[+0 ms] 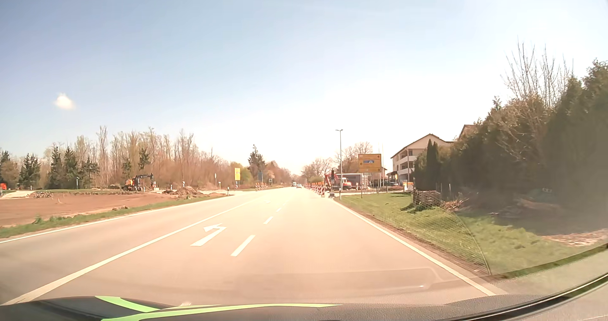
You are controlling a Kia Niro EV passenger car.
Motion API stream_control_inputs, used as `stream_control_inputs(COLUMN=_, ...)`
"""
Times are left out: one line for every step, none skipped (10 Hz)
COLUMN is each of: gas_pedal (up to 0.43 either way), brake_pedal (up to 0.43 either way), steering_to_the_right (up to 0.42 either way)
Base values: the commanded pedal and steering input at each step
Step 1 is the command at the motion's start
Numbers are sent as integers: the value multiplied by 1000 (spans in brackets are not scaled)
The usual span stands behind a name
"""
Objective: Follow the waypoints while adhering to traffic rules and regulations
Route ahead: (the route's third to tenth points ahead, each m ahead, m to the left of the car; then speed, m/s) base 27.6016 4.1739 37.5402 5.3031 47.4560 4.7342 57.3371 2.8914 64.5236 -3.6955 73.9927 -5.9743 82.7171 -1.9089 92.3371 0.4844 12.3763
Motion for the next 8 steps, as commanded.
stream_control_inputs(gas_pedal=39, brake_pedal=0, steering_to_the_right=0)
stream_control_inputs(gas_pedal=39, brake_pedal=0, steering_to_the_right=0)
stream_control_inputs(gas_pedal=39, brake_pedal=0, steering_to_the_right=-1)
stream_control_inputs(gas_pedal=39, brake_pedal=0, steering_to_the_right=0)
stream_control_inputs(gas_pedal=39, brake_pedal=0, steering_to_the_right=0)
stream_control_inputs(gas_pedal=39, brake_pedal=0, steering_to_the_right=0)
stream_control_inputs(gas_pedal=39, brake_pedal=0, steering_to_the_right=0)
stream_control_inputs(gas_pedal=39, brake_pedal=0, steering_to_the_right=0)
